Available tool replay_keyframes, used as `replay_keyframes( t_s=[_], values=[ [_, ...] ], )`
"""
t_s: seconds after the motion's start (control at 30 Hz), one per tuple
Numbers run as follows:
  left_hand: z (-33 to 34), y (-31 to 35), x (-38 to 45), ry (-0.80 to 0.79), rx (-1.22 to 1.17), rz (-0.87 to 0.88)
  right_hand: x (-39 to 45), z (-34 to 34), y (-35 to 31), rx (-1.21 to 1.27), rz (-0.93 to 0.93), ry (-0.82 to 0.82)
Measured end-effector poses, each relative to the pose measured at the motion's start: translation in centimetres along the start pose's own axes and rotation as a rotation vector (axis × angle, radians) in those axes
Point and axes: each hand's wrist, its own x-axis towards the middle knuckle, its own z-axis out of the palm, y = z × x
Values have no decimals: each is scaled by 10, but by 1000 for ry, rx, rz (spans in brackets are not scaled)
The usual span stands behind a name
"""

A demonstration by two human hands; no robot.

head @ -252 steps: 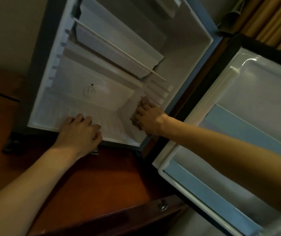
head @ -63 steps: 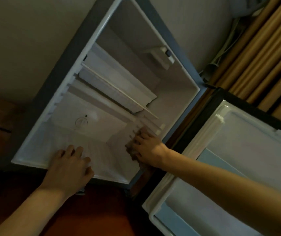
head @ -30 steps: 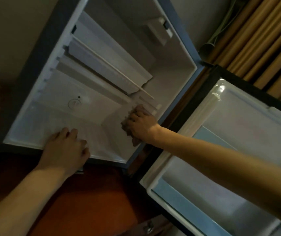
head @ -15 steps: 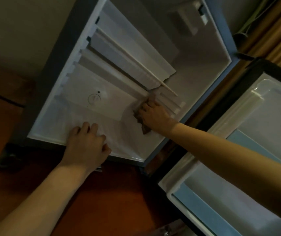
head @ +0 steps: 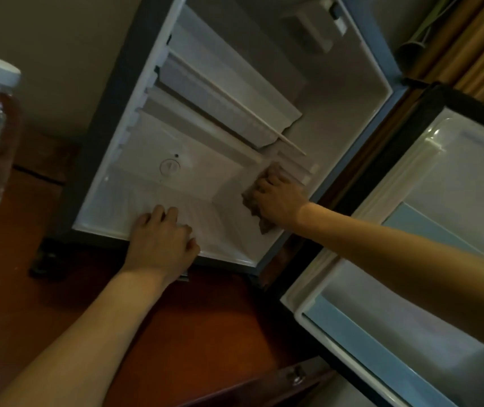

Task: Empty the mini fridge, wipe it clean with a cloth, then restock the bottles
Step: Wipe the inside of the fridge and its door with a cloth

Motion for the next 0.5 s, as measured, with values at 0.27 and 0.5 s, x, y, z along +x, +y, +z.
replay_keyframes(
  t_s=[0.27, 0.5],
  values=[
    [-5, 7, 6, -63, 57, -27, 64, 38, 8, 42, 38, 42],
    [2, 4, 4, 20, 44, -11, 36, 17, 2, 0, 89, -65]
  ],
)
